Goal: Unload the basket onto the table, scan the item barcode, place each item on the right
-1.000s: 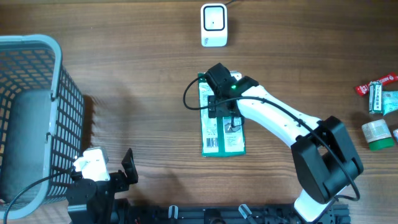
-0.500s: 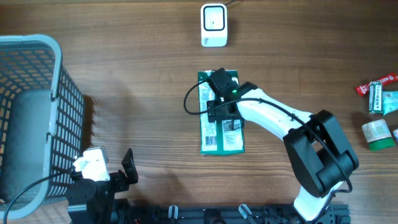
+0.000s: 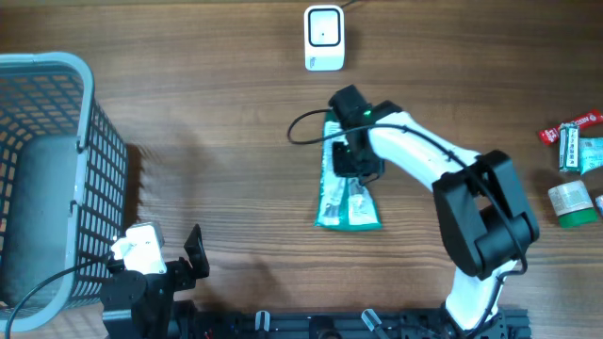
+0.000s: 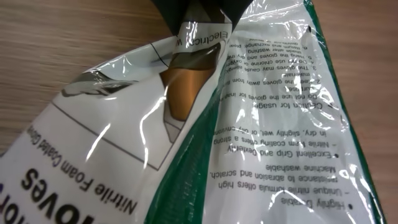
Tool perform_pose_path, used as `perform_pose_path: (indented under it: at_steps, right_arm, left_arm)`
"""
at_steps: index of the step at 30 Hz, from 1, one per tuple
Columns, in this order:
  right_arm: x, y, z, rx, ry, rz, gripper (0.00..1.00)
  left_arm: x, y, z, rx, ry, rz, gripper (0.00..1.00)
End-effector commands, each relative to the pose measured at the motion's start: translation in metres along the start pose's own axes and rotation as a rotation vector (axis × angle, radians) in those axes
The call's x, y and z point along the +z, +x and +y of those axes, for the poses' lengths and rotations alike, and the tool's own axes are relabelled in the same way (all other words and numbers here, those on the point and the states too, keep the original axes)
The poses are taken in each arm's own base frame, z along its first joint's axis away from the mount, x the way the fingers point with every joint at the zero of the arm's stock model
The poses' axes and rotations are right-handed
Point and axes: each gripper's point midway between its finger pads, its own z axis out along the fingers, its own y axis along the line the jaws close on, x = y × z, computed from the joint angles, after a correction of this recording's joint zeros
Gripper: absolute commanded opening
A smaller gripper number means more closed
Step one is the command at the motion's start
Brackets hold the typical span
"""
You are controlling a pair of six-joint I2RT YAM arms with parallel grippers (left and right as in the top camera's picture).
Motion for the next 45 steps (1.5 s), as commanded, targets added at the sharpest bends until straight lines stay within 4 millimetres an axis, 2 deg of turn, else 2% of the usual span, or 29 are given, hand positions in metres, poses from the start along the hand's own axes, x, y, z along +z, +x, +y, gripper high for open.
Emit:
perform_pose_path:
  at_steps: [1, 4, 9, 11, 14, 15, 16, 18, 20, 23, 25, 27, 30, 31, 34, 36, 39, 40, 41, 42, 43, 45]
  right_arm:
    - [0.004, -0.003, -0.018, 0.030, 0.074, -0.007, 0.81]
    - [0.007, 0.006, -0.025, 0.034, 0.103, 0.022, 1.00]
    - [0.013, 0.010, -0.043, 0.038, 0.191, 0.008, 1.00]
    - [0.026, 0.018, -0.045, 0.039, 0.177, 0.014, 1.00]
    - [0.052, 0.044, -0.043, 0.040, 0.103, 0.069, 1.00]
    - [0.060, 0.055, -0.043, 0.042, 0.083, 0.089, 0.93]
    - [0.072, 0.073, -0.041, 0.046, 0.035, 0.124, 0.57]
    - [0.080, 0.086, -0.036, 0.050, -0.026, 0.145, 0.22]
    - [0.082, 0.085, -0.035, 0.049, -0.033, 0.134, 0.04]
    - [0.080, 0.072, -0.033, 0.053, -0.040, 0.098, 0.04]
    - [0.069, 0.060, -0.046, 0.138, 0.029, 0.087, 0.04]
    - [0.038, 0.043, -0.063, 0.265, 0.120, 0.081, 0.04]
    - [-0.006, 0.030, -0.077, 0.434, 0.202, 0.052, 0.04]
    - [-0.032, 0.025, -0.087, 0.565, 0.262, 0.004, 0.04]
    - [-0.080, 0.026, -0.105, 0.835, 0.354, -0.124, 0.04]
    - [-0.094, 0.017, -0.103, 0.827, 0.306, -0.186, 0.05]
    - [-0.090, 0.009, -0.091, 0.758, 0.239, -0.179, 0.04]
    - [-0.087, 0.006, -0.084, 0.711, 0.207, -0.166, 0.06]
    - [-0.084, 0.003, -0.080, 0.662, 0.192, -0.168, 0.18]
    - [-0.082, -0.001, -0.077, 0.598, 0.184, -0.173, 0.56]
    - [-0.080, -0.002, -0.076, 0.558, 0.187, -0.170, 0.77]
    - [-0.080, 0.000, -0.077, 0.515, 0.197, -0.158, 0.93]
  left_arm:
    - [0.001, 0.001, -0.002, -0.004, 0.010, -0.002, 1.00]
    - [0.001, 0.001, -0.002, -0.004, 0.010, -0.002, 1.00]
    - [0.001, 0.001, -0.002, -0.004, 0.010, -0.002, 1.00]
    - [0.001, 0.001, -0.002, -0.004, 0.010, -0.002, 1.00]
    - [0.001, 0.001, -0.002, -0.004, 0.010, -0.002, 1.00]
    - [0.001, 0.001, -0.002, -0.004, 0.010, -0.002, 1.00]
    - [0.001, 0.001, -0.002, -0.004, 0.010, -0.002, 1.00]
    - [0.001, 0.001, -0.002, -0.004, 0.010, -0.002, 1.00]
    - [0.001, 0.001, -0.002, -0.004, 0.010, -0.002, 1.00]
    - [0.001, 0.001, -0.002, -0.004, 0.010, -0.002, 1.00]
    - [0.001, 0.001, -0.002, -0.004, 0.010, -0.002, 1.00]
    - [0.001, 0.001, -0.002, -0.004, 0.010, -0.002, 1.00]
    - [0.001, 0.001, -0.002, -0.004, 0.010, -0.002, 1.00]
    - [0.001, 0.001, -0.002, -0.004, 0.010, -0.002, 1.00]
    - [0.001, 0.001, -0.002, -0.004, 0.010, -0.002, 1.00]
    - [0.001, 0.001, -0.002, -0.004, 0.010, -0.002, 1.00]
    - [0.001, 0.001, -0.002, -0.004, 0.010, -0.002, 1.00]
    - [0.001, 0.001, -0.002, -0.004, 0.010, -0.002, 1.00]
    - [0.001, 0.001, -0.002, -0.004, 0.010, -0.002, 1.00]
    - [0.001, 0.001, -0.002, -0.004, 0.010, -0.002, 1.00]
    - [0.001, 0.001, -0.002, -0.004, 0.010, -0.002, 1.00]
    - [0.001, 0.001, -0.002, -0.004, 0.010, -0.002, 1.00]
